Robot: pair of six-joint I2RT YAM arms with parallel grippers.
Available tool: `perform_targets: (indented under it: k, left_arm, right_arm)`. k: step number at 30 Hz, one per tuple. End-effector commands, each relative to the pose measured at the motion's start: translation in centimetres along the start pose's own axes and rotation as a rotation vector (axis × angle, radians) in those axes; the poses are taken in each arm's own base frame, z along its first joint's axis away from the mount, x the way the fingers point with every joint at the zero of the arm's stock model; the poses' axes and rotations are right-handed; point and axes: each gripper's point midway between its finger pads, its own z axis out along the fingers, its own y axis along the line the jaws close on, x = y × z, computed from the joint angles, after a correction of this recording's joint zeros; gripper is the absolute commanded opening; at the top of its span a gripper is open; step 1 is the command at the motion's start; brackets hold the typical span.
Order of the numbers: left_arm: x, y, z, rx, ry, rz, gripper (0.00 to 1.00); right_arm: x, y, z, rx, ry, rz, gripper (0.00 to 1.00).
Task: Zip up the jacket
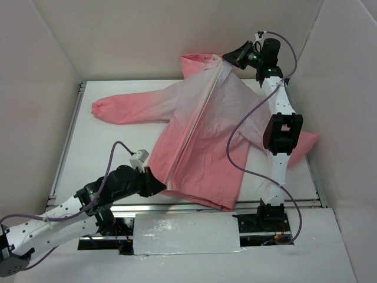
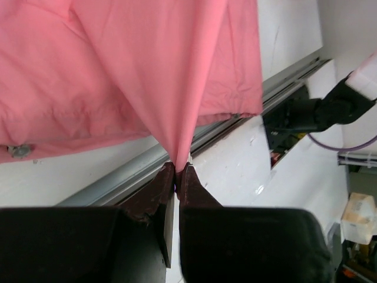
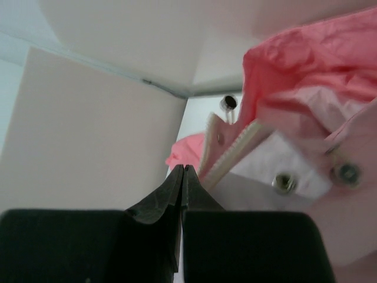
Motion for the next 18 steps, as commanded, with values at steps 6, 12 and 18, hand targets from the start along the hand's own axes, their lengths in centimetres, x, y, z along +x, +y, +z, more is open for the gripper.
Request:
perform_targets:
  k: [6,12,18]
  left_arm:
    - [3.9,2.6,-0.6,-0.103,0.135,-0.005,0.00]
    - [4.2,5.2,-1.5,-0.215,0.099,-0.077,0.00]
    - [4.2,5.1,-1.4,-0.244,0.114,-0.098,0.04]
  right_arm:
    - [-14.2,2.7,-6.4,0.140,-0.518,-0.208,0.00]
    - [-15.9,2.3,-8.2,0.097,-0.543,-0.160,0.00]
    - [-14.8,5.1,-8.1,-0.064,-0.434,-0.204,0.06]
